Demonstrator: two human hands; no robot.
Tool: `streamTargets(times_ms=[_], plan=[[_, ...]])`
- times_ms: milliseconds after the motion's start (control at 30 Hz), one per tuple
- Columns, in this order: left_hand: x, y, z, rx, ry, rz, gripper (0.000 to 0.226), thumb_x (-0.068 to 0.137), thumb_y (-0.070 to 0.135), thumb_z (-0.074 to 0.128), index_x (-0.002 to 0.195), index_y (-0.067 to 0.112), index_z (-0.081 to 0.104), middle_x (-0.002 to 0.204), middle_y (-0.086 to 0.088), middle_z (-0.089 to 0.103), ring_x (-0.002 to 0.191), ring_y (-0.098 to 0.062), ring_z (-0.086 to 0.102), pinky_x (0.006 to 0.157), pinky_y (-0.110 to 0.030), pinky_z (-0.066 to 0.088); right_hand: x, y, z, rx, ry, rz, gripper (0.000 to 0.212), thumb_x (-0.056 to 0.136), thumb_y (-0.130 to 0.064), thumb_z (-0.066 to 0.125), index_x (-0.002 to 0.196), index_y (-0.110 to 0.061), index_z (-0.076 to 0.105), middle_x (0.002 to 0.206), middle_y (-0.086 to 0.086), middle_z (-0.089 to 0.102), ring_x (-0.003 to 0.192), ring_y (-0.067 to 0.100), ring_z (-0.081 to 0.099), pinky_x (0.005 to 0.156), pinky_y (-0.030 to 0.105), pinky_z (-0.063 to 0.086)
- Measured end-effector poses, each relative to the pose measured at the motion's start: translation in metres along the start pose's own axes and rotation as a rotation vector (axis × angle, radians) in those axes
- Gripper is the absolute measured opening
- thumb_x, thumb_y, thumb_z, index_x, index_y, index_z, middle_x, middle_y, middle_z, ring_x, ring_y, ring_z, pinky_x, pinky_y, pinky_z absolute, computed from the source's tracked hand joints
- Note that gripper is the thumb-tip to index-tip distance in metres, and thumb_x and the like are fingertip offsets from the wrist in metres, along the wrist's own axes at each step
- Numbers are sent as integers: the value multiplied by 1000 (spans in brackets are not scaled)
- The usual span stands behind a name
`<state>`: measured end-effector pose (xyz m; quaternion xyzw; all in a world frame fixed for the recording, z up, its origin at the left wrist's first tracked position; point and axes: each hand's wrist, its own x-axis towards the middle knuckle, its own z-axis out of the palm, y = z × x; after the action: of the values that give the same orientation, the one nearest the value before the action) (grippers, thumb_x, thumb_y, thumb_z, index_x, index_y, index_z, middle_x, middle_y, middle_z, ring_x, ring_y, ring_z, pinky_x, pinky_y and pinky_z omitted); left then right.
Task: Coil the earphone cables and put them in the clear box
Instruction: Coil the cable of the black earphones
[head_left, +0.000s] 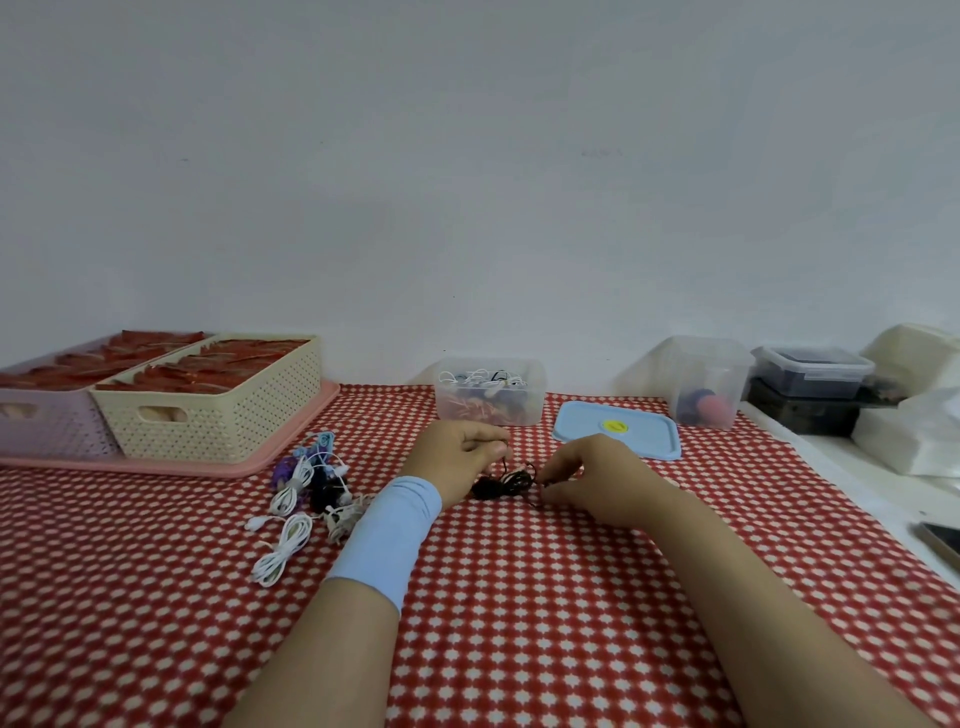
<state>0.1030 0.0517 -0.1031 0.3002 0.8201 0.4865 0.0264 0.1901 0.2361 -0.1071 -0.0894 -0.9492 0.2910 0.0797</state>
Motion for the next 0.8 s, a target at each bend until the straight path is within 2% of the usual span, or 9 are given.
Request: streamTargets(times_ms=[100,200,267,300,367,433,500,667,800], plan=[[2,2,-5,276,-123,-35,33,100,31,52,130,24,63,136,4,60,125,-15,54,109,-31,38,1,-3,2,7,51,8,24,86,-38,77,108,-31,73,101,-9,70,95,9,64,90,29,52],[1,1,-12,345,-225,-127,55,96,43,55,146,25,44,147,0,50,133,-19,47,113,-36,35,1,-9,4,-41,11,5,37,91,-35,70,127,-33,64,113,-6,67,104,12,62,95,31,49],[-3,-1,-13,342,-250,-152,72,85,40,71,148,24,41,146,0,50,133,-19,48,112,-36,38,2,-15,5,-76,-29,-19,44,92,-24,64,135,-31,60,127,-4,64,118,15,60,104,33,46],[-4,-2,-13,364,-245,-147,70,81,35,76,144,24,47,142,1,54,129,-18,51,109,-34,40,2,-19,5,-90,-49,-32,51,90,-18,62,139,-29,57,137,-3,59,126,16,55,109,33,43],[-2,-6,-11,406,-197,-122,48,80,23,77,126,24,63,125,3,64,113,-15,60,97,-27,46,4,-27,4,-129,-101,-54,62,85,-13,62,144,-28,52,146,-3,53,134,17,49,113,33,38],[2,-7,-11,412,-143,-110,33,82,16,75,114,23,68,103,5,68,92,-9,60,81,-21,44,9,-33,6,-192,-135,-68,56,85,-13,64,139,-28,58,136,-4,60,125,18,56,107,33,44],[6,-6,-12,399,-127,-109,30,83,15,73,112,23,68,91,9,64,84,-7,58,73,-19,42,17,-32,9,-208,-113,-75,36,88,-19,69,123,-29,70,119,-6,68,110,17,63,96,33,52],[26,3,-29,320,-106,-28,37,84,21,72,118,31,63,99,7,63,90,-10,60,76,-22,43,41,-28,-3,-62,-9,-84,16,88,-19,73,102,-26,77,94,-8,71,83,8,63,72,19,48],[66,24,-46,290,-45,15,32,82,21,71,113,30,65,97,5,66,89,-12,61,74,-22,43,73,-38,-33,19,140,-124,16,86,-15,74,95,-26,78,83,-11,70,71,5,63,64,17,44]])
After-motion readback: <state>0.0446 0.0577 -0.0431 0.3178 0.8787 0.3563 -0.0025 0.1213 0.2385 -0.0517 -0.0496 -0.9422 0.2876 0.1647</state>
